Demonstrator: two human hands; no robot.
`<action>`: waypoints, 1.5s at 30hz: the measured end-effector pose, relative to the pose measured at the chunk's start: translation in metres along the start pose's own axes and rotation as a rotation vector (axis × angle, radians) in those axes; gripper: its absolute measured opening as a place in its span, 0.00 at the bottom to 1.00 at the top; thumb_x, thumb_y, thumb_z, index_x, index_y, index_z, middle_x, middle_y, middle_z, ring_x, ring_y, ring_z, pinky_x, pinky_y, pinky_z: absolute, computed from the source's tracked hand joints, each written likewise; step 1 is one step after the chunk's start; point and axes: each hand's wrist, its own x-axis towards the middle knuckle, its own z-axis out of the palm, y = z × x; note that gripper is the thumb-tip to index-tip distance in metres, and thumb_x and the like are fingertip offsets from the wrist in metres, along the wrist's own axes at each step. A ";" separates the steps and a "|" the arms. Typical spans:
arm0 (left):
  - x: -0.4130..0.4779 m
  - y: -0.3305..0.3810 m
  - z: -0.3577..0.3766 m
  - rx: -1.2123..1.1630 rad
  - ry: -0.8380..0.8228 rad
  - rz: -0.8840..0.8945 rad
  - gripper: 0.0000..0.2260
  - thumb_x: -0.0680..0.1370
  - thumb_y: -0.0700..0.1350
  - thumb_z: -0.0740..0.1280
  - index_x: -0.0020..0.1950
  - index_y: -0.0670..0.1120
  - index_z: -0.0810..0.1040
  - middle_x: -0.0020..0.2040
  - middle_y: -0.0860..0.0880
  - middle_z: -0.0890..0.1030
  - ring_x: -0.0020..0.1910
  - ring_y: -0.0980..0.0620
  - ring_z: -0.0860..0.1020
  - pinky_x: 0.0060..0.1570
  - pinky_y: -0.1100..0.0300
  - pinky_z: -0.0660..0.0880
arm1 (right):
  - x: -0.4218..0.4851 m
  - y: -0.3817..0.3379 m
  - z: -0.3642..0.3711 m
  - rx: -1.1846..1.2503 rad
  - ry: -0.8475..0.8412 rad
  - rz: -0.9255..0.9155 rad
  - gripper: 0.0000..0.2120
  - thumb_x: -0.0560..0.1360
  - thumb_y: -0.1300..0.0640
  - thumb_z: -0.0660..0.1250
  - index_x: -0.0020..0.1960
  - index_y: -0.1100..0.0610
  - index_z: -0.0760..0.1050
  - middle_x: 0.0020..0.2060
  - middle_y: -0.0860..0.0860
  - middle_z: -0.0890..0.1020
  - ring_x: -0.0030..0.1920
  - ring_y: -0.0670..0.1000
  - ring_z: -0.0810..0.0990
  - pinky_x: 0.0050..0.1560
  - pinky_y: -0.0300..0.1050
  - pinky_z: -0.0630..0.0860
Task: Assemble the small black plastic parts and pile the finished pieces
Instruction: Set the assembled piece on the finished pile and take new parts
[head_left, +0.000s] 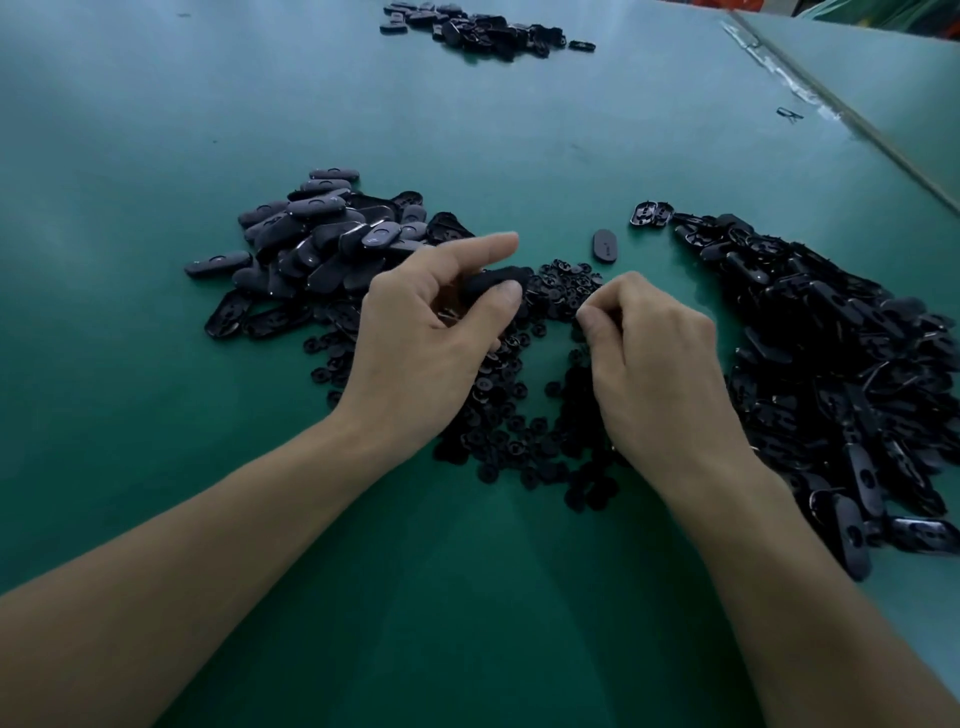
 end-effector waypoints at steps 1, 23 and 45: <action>0.000 0.001 0.000 0.005 -0.010 0.012 0.12 0.78 0.41 0.72 0.61 0.49 0.82 0.46 0.55 0.84 0.38 0.59 0.81 0.44 0.60 0.81 | 0.000 -0.001 -0.001 0.028 0.020 -0.001 0.07 0.83 0.56 0.61 0.46 0.53 0.73 0.37 0.45 0.76 0.38 0.46 0.74 0.39 0.40 0.62; 0.000 0.000 0.001 -0.042 -0.039 0.055 0.08 0.77 0.41 0.73 0.54 0.52 0.84 0.42 0.57 0.85 0.40 0.60 0.80 0.43 0.66 0.77 | -0.003 -0.004 -0.003 0.237 0.166 -0.076 0.09 0.79 0.60 0.69 0.57 0.52 0.84 0.42 0.45 0.84 0.43 0.42 0.81 0.49 0.30 0.74; -0.003 0.004 0.002 -0.067 0.026 0.046 0.04 0.75 0.42 0.76 0.46 0.50 0.83 0.39 0.52 0.85 0.38 0.51 0.84 0.42 0.58 0.80 | -0.008 -0.012 -0.002 0.533 0.082 -0.080 0.09 0.77 0.62 0.72 0.47 0.47 0.81 0.36 0.43 0.83 0.37 0.43 0.81 0.40 0.35 0.76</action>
